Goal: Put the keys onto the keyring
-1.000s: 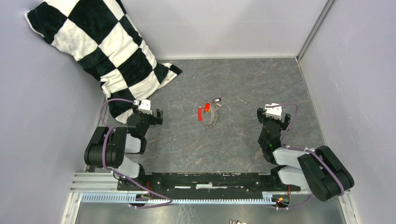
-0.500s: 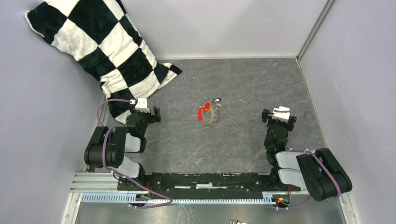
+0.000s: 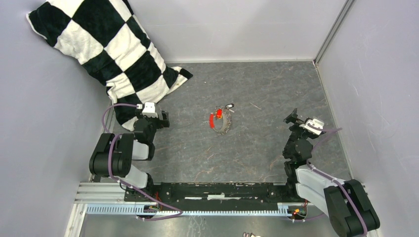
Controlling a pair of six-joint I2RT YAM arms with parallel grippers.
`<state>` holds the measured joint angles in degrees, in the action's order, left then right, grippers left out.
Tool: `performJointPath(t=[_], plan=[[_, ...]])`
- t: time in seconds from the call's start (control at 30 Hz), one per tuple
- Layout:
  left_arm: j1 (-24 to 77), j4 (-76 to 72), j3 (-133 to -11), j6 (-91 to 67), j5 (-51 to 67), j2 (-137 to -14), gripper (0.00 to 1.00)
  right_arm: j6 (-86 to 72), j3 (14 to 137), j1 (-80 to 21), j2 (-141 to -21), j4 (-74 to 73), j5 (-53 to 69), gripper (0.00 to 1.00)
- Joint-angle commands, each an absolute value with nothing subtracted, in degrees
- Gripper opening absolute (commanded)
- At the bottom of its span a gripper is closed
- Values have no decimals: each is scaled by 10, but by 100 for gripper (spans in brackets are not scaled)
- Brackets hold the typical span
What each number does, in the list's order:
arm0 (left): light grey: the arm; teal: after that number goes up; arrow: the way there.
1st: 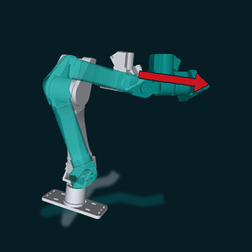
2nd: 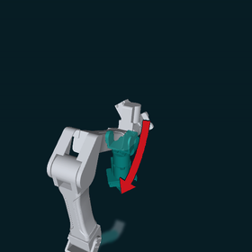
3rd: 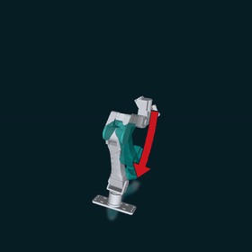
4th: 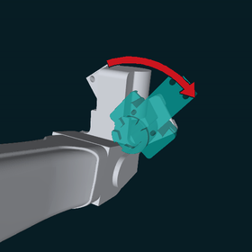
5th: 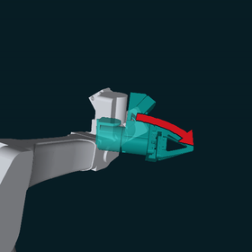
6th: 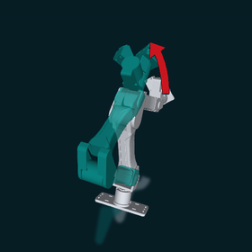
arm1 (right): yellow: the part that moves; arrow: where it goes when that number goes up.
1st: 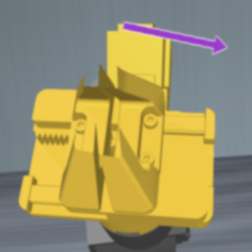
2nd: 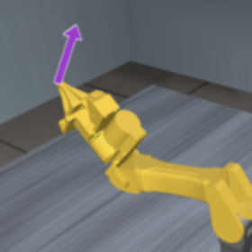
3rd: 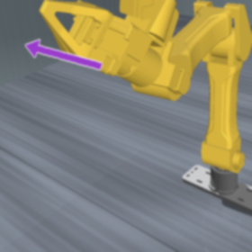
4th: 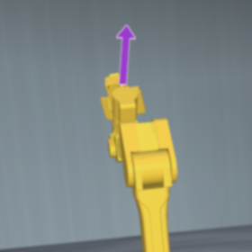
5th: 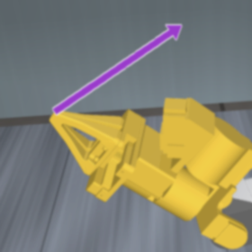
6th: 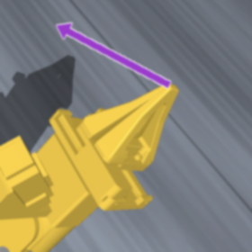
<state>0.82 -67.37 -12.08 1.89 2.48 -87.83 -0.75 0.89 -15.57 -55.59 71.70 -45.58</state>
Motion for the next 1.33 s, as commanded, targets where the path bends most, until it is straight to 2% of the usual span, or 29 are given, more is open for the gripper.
performJointPath(t=[0.0,0.1,0.23,0.43,0.5,1.3], plan=[[5,-691,-133,2,11,-884,100,45,-94,-153,-574,730,-439,98],[5,-691,-133,2,11,-883,100,88,-71,-150,-595,703,-399,98],[5,-691,-132,2,11,-882,100,100,-93,-149,-671,787,-426,98],[5,-691,-133,2,12,-882,100,124,-61,-121,-811,874,-308,98],[5,-691,-133,2,13,-882,100,88,-36,-86,-786,773,-262,98],[6,-692,-131,2,11,-879,100,90,-47,-73,-785,798,-240,98]])
